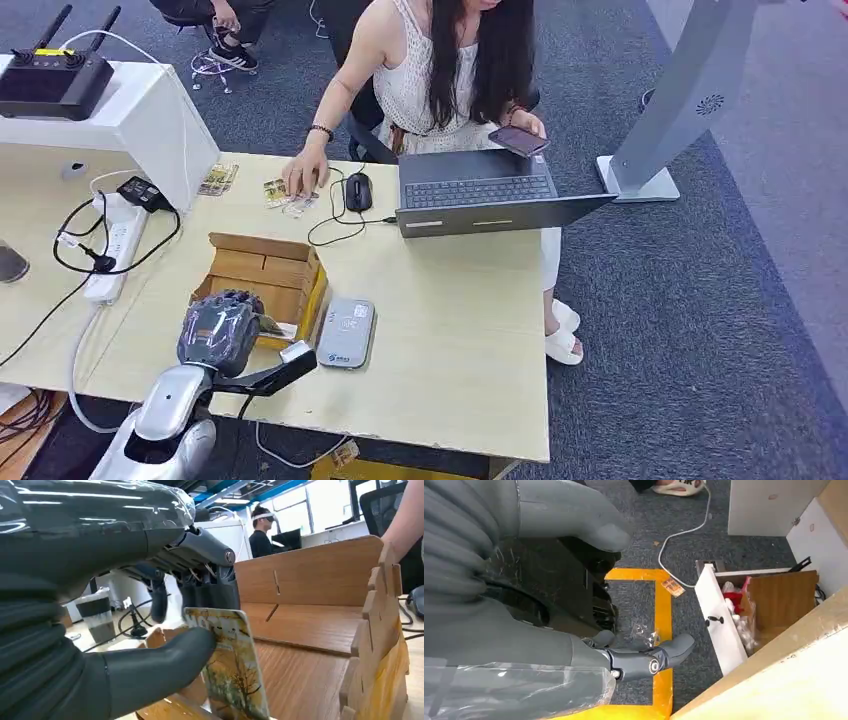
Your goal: Pass the card to the sensor for recognition and then transmit it.
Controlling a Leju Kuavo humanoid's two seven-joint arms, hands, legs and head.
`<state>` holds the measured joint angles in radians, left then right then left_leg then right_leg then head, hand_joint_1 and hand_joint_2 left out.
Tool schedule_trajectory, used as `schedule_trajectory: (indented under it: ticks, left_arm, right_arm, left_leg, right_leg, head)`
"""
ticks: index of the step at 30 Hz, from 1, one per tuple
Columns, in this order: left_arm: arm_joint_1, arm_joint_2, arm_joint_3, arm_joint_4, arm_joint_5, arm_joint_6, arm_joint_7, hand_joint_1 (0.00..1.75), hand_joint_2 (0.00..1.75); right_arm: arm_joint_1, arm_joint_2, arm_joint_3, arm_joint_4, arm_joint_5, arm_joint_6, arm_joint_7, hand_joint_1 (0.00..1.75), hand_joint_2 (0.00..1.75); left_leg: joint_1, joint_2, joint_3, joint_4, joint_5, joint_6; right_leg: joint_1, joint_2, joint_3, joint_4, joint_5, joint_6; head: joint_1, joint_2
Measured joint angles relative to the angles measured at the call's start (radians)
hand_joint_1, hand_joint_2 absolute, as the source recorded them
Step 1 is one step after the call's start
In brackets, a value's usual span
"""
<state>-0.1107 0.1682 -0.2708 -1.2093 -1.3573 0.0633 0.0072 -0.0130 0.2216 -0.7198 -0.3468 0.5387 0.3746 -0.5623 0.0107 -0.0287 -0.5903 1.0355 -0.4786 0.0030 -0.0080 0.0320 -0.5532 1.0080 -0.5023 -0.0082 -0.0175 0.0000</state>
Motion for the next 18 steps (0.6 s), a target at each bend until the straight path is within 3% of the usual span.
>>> schedule_trajectory:
  ticks: [18]
  left_arm:
    - [-0.001,0.001,0.021,0.005,0.023,0.032,-0.005,1.75,1.75]
  right_arm:
    - [-0.002,0.0,-0.01,0.005,0.007,0.003,-0.006,0.0,1.75]
  left_leg:
    - [0.0,0.0,0.0,0.0,0.0,0.0]
  right_leg:
    - [0.0,0.0,0.0,0.0,0.0,0.0]
  head:
    - [0.0,0.0]
